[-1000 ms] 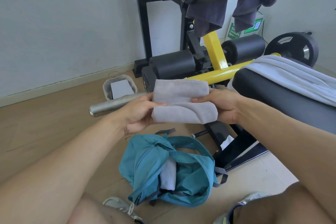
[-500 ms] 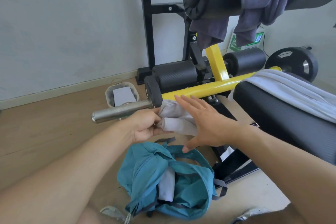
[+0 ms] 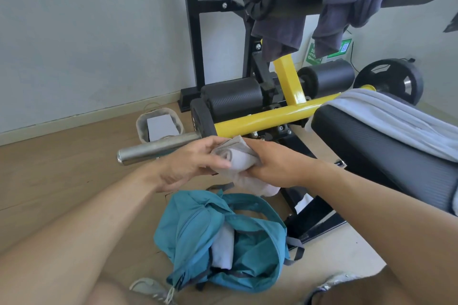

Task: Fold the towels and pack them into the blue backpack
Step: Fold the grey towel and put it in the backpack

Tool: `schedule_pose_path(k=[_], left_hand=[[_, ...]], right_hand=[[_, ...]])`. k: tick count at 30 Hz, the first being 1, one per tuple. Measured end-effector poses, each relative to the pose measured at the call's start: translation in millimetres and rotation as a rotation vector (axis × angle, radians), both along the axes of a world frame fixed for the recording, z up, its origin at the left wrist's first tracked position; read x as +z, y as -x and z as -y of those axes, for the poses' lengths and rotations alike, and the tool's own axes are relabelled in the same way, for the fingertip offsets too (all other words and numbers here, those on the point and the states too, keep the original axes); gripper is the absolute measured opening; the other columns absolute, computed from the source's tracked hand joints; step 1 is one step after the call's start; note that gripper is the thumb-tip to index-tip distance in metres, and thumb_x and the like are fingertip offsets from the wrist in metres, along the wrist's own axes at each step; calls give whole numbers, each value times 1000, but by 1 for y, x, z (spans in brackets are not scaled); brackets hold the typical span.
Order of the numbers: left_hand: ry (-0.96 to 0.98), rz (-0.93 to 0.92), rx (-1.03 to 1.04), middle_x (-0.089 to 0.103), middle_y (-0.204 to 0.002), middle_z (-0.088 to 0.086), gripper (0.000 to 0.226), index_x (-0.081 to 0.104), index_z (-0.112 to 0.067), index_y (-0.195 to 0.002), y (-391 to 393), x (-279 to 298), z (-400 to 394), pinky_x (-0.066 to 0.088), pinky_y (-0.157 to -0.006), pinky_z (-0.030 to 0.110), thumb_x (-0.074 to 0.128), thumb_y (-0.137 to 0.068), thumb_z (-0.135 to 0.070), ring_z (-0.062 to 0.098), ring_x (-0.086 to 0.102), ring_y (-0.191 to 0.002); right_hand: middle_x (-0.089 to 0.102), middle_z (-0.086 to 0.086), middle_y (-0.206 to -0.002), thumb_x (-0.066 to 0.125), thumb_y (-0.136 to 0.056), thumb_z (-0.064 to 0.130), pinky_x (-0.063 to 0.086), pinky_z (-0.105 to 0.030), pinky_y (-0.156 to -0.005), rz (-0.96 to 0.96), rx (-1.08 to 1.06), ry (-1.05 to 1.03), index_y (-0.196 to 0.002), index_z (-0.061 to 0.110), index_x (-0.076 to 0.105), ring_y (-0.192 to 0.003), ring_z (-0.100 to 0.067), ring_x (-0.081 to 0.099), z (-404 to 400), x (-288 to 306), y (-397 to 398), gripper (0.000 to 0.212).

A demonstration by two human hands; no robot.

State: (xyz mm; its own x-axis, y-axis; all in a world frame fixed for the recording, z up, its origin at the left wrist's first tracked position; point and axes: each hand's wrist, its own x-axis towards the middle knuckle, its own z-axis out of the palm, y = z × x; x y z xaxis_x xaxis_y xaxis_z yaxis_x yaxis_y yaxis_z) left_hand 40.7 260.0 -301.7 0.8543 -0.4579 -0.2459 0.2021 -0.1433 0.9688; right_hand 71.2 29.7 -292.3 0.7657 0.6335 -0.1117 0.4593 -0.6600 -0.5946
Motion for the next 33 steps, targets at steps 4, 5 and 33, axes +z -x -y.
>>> schedule_pose_path(k=[4, 5, 33], left_hand=[[-223, 208, 1, 70, -120, 3, 72, 59, -27, -125, 2, 3, 7, 57, -97, 42, 97, -64, -24, 23, 67, -115], [-244, 240, 24, 71, -115, 2, 70, 61, -30, -119, 2, 5, 9, 58, -96, 44, 98, -60, -35, 23, 67, -111], [63, 76, 447, 72, -104, 8, 42, 72, -13, -101, -3, 6, 24, 62, -66, 44, 75, -77, -47, 26, 71, -94]], right_hand=[[68, 10, -121, 70, -92, 31, 50, -38, -102, -185, 15, -36, -136, 34, 53, -113, -10, 62, 0, 9, 7, 47], [68, 9, -121, 70, -93, 31, 50, -39, -102, -212, 31, -29, -134, 32, 54, -113, -10, 62, 0, 11, 9, 45], [71, -10, -125, 68, -89, 30, 58, -41, -93, -869, -233, -573, -130, 13, 60, -115, -28, 69, 35, 8, 1, 45]])
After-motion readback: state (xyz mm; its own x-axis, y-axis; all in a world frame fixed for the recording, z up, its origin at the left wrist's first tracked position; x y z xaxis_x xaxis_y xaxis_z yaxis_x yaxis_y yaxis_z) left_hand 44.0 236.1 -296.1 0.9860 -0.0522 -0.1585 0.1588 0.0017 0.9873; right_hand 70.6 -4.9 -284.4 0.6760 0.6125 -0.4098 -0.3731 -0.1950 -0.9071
